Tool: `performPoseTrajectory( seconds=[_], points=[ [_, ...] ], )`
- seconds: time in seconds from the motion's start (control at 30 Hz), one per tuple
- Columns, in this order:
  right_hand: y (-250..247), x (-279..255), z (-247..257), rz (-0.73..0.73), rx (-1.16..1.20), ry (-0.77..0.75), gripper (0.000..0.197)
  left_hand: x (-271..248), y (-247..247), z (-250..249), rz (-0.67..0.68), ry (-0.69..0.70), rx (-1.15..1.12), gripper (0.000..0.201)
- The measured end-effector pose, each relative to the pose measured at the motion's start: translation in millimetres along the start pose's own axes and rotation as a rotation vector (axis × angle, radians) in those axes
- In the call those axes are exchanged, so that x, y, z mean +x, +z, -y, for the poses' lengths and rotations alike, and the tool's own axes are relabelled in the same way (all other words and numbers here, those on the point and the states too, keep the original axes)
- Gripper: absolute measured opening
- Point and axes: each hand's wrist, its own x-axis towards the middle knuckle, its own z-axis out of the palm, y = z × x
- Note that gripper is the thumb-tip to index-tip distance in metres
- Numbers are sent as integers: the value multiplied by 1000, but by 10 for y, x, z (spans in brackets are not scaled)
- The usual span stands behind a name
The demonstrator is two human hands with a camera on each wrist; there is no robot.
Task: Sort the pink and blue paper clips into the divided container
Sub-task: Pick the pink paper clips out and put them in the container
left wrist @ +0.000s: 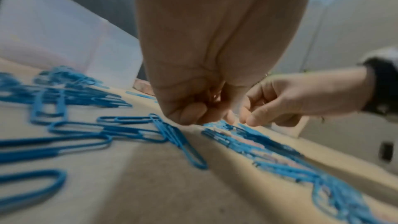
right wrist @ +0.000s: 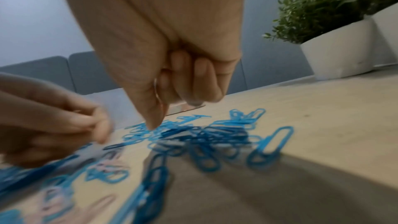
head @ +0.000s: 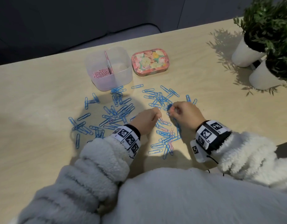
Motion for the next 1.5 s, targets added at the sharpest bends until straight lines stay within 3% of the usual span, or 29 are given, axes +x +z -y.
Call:
performPoseTrajectory(
  seconds=[0.1,0.23,0.4,0.5,0.57,0.67,0.73,0.87,1.07,1.17,1.23,1.33,1.5],
  points=[
    [125,-46,78,143,-6,-30,9,117,19,-48,-74,64,196,20],
    [197,-16,38,214,95,0,21,195,-13,-37,-42,93,332,16],
    [42,-33,-101,63,428,80,29,165,-99,100,18,40,340,17],
    [-26,-124,-136,116,657,131,18,90,-158,164,-19,47,242,17],
    [-43,-180,-161,140,820,220,23,36,-171,142,-49,83,215,14],
    [-64,-222,-174,124,984,330,29,-15,-124,26,30,107,191,8],
    [-50,-256,-170,127,971,327,36,-20,-46,-33,102,123,246,14],
    [106,-331,-267,158,695,115,43,-15,38,-73,142,126,339,19],
    [190,-343,-308,264,116,-178,13,-16,-69,37,51,121,158,10],
    [182,-343,-243,278,6,-213,7,-26,-123,81,-31,72,29,13],
    [168,-314,-247,309,-5,-211,15,-23,-147,105,-55,-4,-120,13],
    [129,-259,-329,320,164,-141,21,-40,-164,121,-2,-95,-438,18],
    [6,-266,-363,365,831,133,17,-63,-123,89,9,-156,-715,13]
  ],
)
